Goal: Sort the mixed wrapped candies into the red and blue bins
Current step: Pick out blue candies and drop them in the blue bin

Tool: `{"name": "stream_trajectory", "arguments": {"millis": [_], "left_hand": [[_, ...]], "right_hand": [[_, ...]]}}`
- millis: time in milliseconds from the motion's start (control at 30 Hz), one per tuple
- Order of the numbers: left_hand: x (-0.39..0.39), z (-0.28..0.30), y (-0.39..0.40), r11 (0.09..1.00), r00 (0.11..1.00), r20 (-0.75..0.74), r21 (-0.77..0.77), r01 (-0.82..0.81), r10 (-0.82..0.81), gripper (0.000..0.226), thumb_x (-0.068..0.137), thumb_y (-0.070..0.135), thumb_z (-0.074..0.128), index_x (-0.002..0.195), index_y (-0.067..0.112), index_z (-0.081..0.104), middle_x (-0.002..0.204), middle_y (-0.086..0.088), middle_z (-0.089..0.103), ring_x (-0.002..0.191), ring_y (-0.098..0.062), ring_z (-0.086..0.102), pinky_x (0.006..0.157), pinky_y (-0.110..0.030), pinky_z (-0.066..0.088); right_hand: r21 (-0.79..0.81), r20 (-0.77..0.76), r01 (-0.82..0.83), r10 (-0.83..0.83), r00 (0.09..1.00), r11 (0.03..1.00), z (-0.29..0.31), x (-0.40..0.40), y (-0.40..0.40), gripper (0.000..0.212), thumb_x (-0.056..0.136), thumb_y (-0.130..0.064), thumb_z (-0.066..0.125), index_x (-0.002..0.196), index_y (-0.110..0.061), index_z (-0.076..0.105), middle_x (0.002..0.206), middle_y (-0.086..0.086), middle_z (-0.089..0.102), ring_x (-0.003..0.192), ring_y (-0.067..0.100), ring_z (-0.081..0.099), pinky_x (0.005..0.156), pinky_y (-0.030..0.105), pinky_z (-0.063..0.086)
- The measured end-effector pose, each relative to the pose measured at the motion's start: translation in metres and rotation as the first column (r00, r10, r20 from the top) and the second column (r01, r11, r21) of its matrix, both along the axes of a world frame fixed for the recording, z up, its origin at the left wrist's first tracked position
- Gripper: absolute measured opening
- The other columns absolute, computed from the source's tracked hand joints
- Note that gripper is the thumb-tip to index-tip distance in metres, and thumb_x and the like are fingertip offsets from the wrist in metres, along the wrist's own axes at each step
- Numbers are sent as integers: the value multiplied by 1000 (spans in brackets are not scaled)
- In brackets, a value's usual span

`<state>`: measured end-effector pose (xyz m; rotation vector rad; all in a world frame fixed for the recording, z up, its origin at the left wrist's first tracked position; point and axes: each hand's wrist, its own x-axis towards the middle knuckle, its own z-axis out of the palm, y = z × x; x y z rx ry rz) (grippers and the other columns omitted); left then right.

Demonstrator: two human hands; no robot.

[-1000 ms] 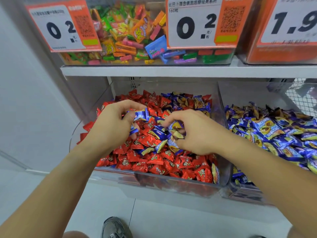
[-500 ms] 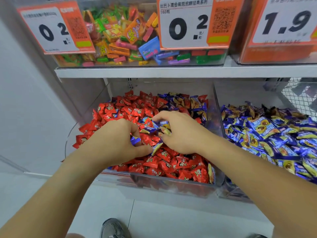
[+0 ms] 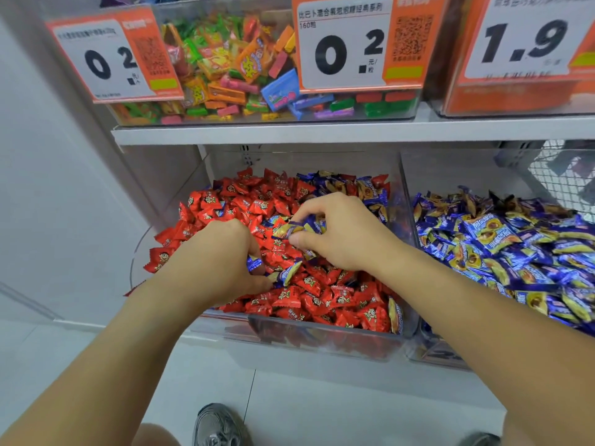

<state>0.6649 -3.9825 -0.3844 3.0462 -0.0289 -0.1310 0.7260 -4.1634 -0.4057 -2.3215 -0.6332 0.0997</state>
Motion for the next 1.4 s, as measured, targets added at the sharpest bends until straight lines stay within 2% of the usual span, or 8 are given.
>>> {"name": "stream_trajectory", "arguments": {"millis": [167, 400, 500, 767, 1033, 1200, 1300, 1400], "left_hand": [[-7, 5, 8, 994, 999, 40, -103, -26, 30, 16, 83, 31, 70, 72, 21, 77, 69, -1, 71, 59, -11, 62, 59, -34, 53], [-14, 15, 15, 922, 949, 214, -359, -143, 231, 24, 96, 32, 55, 74, 23, 57, 57, 0, 53, 51, -16, 47, 53, -28, 37], [-12, 12, 4, 822, 936, 205, -555, -129, 285, 29, 99, 26, 47, 72, 17, 53, 59, -1, 53, 50, -17, 42, 54, -30, 35], [-2, 15, -78, 497, 983, 164, -861, 104, 79, 37, 104, 29, 43, 69, 18, 50, 56, -8, 65, 33, -10, 37, 42, -19, 28], [46, -5, -170, 554, 909, 416, -762, 336, 21, 19, 84, 28, 76, 98, 21, 64, 83, 9, 62, 74, -2, 56, 70, -12, 42], [46, -11, -183, 556, 891, 372, -697, 454, -261, 62, 86, 30, 72, 141, 23, 44, 132, 1, 54, 125, -7, 49, 106, -24, 38], [40, -7, -159, 614, 857, 477, -623, 485, -193, 45, 90, 16, 62, 133, 23, 54, 129, 6, 58, 107, 7, 52, 101, -20, 39], [32, -3, -119, 777, 902, 376, -495, 388, -211, 28, 90, 11, 58, 111, 27, 66, 114, 7, 62, 90, 4, 53, 86, -21, 40]], "right_hand": [[136, -40, 40, -35, 999, 990, 7, 0, -12, 16, 92, -28, 72, 106, -23, 70, 89, 0, 74, 59, 6, 71, 48, 11, 46], [81, -159, 37, -24, 987, 996, 19, -3, -25, 27, 97, -34, 63, 115, -13, 59, 85, 1, 73, 61, 10, 73, 52, 22, 53], [92, -209, 11, 8, 978, 996, 29, -10, -34, 29, 97, -29, 64, 116, -7, 62, 85, 5, 74, 66, 16, 75, 72, 39, 62], [378, -346, 133, 7, 938, 916, 40, -36, -110, 28, 90, -27, 70, 101, -1, 70, 84, 16, 72, 68, 29, 71, 57, 36, 55], [363, -334, 527, -420, 844, 768, 12, -18, -182, 17, 93, -30, 68, 88, -15, 70, 70, 13, 60, 62, 31, 44, 38, 26, 31], [362, -223, 551, -504, 834, 752, 14, -18, -185, 23, 99, -41, 58, 117, -30, 67, 101, -16, 67, 81, 17, 73, 77, 29, 59], [325, -119, 502, -492, 863, 802, 14, -18, -184, 23, 100, -42, 54, 118, -35, 67, 105, -20, 67, 101, 1, 64, 91, 22, 50], [344, -9, 471, -499, 867, 812, 22, -23, -175, 21, 102, -26, 54, 116, -31, 69, 98, -24, 66, 85, -18, 58, 73, 1, 41]]}}
